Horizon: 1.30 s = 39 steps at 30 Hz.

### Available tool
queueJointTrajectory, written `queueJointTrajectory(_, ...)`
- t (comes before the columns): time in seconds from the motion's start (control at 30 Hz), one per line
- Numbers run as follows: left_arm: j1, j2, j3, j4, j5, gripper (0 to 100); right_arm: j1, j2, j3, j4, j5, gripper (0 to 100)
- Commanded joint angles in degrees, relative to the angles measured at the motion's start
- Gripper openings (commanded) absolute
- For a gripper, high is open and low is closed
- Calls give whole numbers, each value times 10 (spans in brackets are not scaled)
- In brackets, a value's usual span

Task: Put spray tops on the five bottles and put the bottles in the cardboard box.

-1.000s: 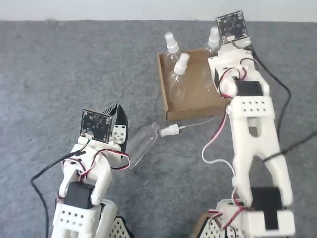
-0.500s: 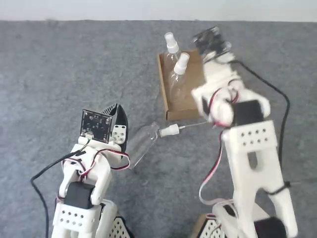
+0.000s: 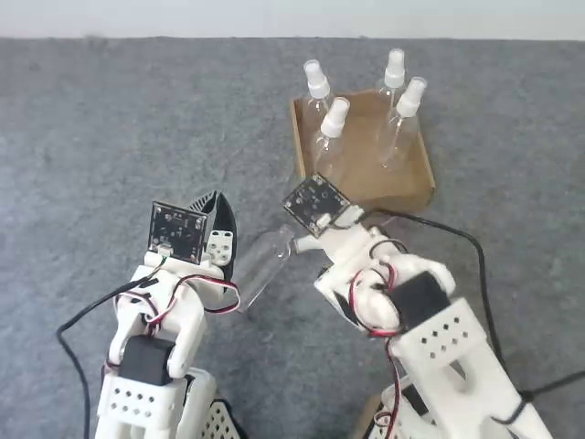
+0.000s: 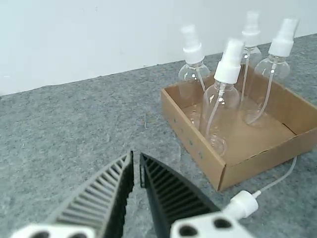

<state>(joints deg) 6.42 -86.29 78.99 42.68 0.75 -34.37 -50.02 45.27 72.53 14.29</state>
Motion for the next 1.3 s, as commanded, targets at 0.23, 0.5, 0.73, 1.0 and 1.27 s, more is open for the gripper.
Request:
queueJointTrajectory(0.23,-2,-8,-4,-12,0,12,-6,-8,75,-140,-2,278)
queueJointTrajectory(0.5,-4,-5,-4,-14,0,12,-24,123,14,-224,-149,278)
queueJointTrajectory(0.73,-91,-5,-39,-11,0,12,-131,289,-105,-225,-330,277)
queueJointTrajectory(1.0,-220,-4,-135,60,25,12,-190,388,-178,-238,-514,282)
queueJointTrajectory(1.27,-220,-4,-136,62,25,11,-185,441,-206,-303,-610,282)
